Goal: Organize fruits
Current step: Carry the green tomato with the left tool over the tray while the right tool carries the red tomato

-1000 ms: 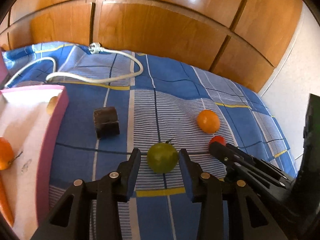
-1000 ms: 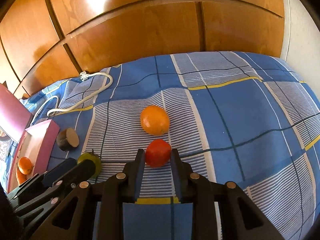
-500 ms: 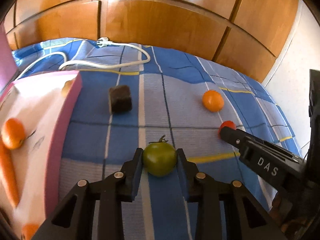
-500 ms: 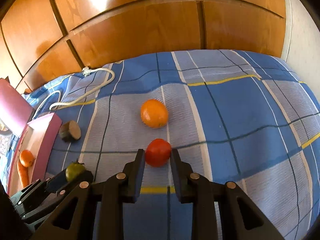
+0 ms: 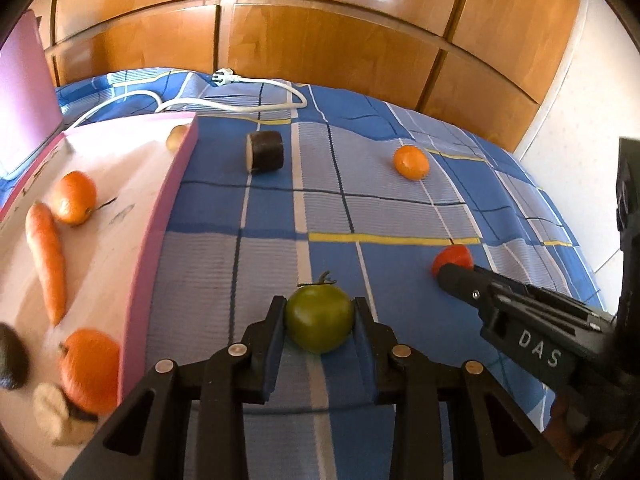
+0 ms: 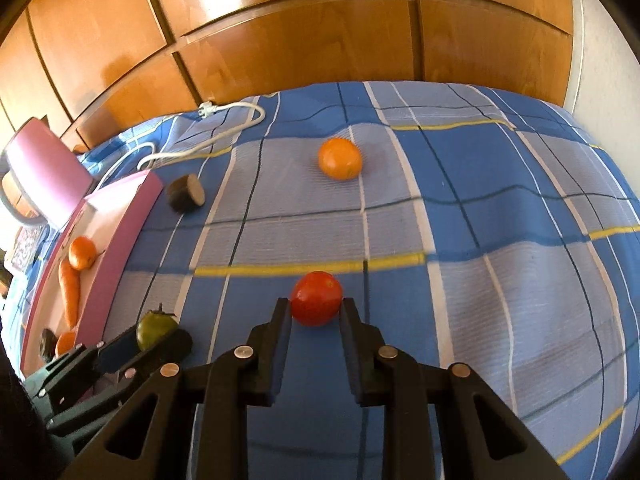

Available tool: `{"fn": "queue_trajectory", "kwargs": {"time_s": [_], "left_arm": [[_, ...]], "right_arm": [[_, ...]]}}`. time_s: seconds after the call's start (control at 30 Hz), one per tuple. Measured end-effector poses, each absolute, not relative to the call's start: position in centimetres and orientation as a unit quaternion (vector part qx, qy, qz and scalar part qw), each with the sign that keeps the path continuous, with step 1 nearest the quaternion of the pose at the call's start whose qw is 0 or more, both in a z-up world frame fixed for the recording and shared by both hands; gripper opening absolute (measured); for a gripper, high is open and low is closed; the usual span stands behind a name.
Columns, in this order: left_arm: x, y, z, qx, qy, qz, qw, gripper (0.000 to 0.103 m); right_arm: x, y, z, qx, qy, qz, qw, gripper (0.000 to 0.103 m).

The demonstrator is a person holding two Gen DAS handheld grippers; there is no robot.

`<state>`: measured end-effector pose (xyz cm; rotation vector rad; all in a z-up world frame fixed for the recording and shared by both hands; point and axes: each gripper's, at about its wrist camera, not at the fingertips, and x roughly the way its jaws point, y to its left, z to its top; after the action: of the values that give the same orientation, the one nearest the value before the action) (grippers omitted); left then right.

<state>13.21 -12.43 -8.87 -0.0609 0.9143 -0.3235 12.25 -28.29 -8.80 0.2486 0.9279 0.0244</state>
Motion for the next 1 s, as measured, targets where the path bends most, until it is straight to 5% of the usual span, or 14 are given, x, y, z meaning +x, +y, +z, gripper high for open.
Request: {"fn": "queue_trajectory", "kwargs": {"time_s": [1.0], "left_arm": [[7.5,-9.8,-5.3,-0.025,0.391,-0.155,0.907,0.032]], "right_arm": [[6.3,-24.4,-7.7,0.088,0.446,0.032,0.890,0.023]]}}
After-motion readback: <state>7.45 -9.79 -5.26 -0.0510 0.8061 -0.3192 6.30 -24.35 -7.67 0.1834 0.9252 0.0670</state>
